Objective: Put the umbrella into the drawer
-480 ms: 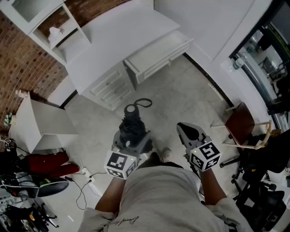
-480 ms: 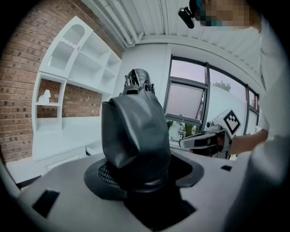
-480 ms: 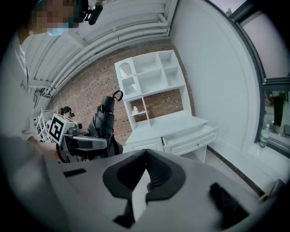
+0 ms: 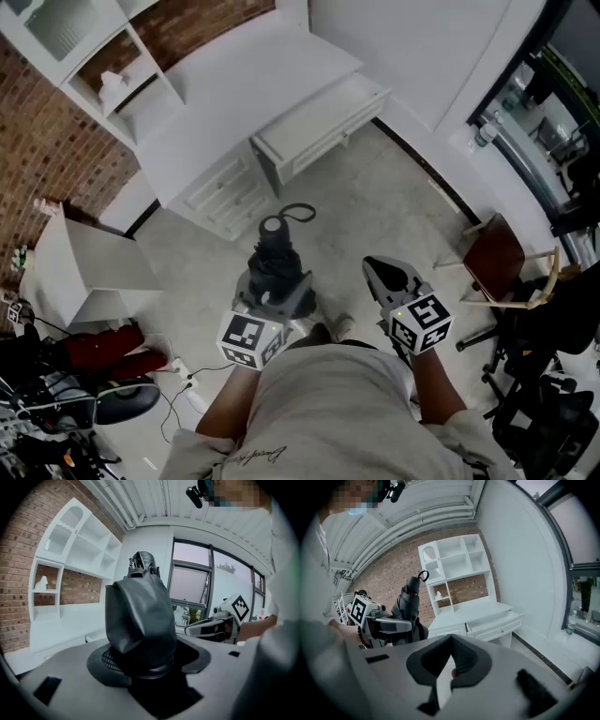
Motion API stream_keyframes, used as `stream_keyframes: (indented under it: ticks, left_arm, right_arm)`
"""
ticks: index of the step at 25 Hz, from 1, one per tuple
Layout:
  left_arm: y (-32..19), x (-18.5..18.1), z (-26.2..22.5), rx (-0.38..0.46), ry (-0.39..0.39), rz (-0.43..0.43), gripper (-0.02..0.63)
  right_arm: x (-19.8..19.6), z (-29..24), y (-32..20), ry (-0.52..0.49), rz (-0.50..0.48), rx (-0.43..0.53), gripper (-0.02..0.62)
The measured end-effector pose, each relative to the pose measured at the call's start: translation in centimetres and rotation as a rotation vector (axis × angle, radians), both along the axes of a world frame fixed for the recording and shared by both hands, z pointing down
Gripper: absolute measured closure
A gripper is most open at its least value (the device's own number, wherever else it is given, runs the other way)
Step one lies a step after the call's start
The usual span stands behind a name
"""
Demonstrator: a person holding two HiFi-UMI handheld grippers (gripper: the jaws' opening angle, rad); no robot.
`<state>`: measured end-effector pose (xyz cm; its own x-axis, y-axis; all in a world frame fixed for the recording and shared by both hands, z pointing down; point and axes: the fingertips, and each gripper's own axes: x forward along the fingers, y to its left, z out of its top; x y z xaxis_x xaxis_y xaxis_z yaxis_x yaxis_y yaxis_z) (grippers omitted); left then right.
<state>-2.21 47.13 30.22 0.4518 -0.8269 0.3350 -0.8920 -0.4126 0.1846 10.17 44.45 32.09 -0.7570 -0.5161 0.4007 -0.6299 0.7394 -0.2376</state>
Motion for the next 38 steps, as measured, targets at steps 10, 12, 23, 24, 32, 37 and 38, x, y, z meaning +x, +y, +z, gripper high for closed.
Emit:
stream_keyframes:
  ticks: [10, 12, 23, 24, 32, 37, 38]
  left_arm:
    - [-2.9, -1.2, 0.0, 0.015, -0.010, 0.026, 0.319]
    - [-3.7, -1.7, -0.2, 0.023, -0.014, 0.034, 0.320]
    - [-6.1, -3.1, -0.8, 0.036, -0.014, 0.064, 0.319]
    - [-6.2, -3.2, -0.7, 0.034, -0.012, 0.065, 0.319]
    - [-8.1, -3.2, 0.1, 0.022, -0.003, 0.070, 0.319]
    - [-10.7, -3.2, 0.6, 0.016, -0.004, 0.067, 0.320]
    - [-11.5, -3.2, 0.7, 0.016, -0.003, 0.065, 0.319]
  right_arm:
    - [-1.7, 0.3, -2.6, -0.020, -0.020, 0.005, 0.568]
    - [-2.6, 0.3, -3.3, -0.019, -0.022, 0.007, 0.568]
    - [-3.8, -0.1, -5.4, -0.011, -0.010, 0.010, 0.568]
    - [-3.8, -0.1, -5.5, -0.011, -0.010, 0.009, 0.568]
    - [-4.4, 0.8, -7.4, -0.007, -0.027, -0.005, 0.568]
    - [-4.5, 2.1, -10.2, 0.001, -0.039, -0.024, 0.568]
    - [-4.6, 2.3, -11.1, 0.003, -0.042, -0.026, 0.568]
